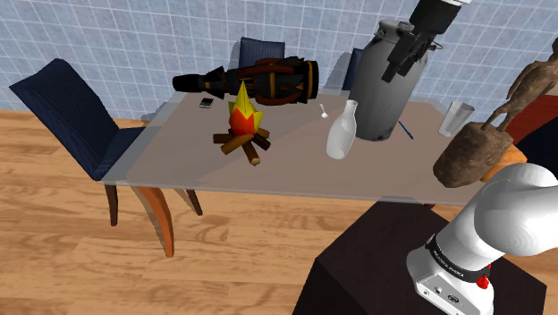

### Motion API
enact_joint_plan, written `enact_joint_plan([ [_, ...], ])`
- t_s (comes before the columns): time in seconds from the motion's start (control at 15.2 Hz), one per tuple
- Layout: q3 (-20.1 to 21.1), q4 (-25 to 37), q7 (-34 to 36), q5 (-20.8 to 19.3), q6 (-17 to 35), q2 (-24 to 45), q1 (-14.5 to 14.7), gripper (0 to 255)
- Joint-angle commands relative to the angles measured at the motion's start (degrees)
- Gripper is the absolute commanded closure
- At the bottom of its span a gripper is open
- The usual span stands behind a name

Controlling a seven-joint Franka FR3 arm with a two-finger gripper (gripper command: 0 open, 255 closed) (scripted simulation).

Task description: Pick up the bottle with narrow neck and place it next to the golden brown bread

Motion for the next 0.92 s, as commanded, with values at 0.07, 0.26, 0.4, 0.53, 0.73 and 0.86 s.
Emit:
enact_joint_plan([
  [0.07,-0.92,-0.70,-1.44,-0.52,1.36,0.82,-0.06,0],
  [0.26,-3.69,-2.32,-5.69,-1.99,5.51,3.80,-0.22,0],
  [0.4,-5.55,-2.99,-8.50,-2.84,8.29,6.18,-0.29,0],
  [0.53,-7.39,-3.33,-11.32,-3.54,11.07,8.88,-0.33,0],
  [0.73,-10.13,-3.21,-15.55,-4.28,15.17,13.47,-0.28,0],
  [0.86,-11.93,-2.71,-18.42,-4.49,17.82,16.86,-0.16,0],
])
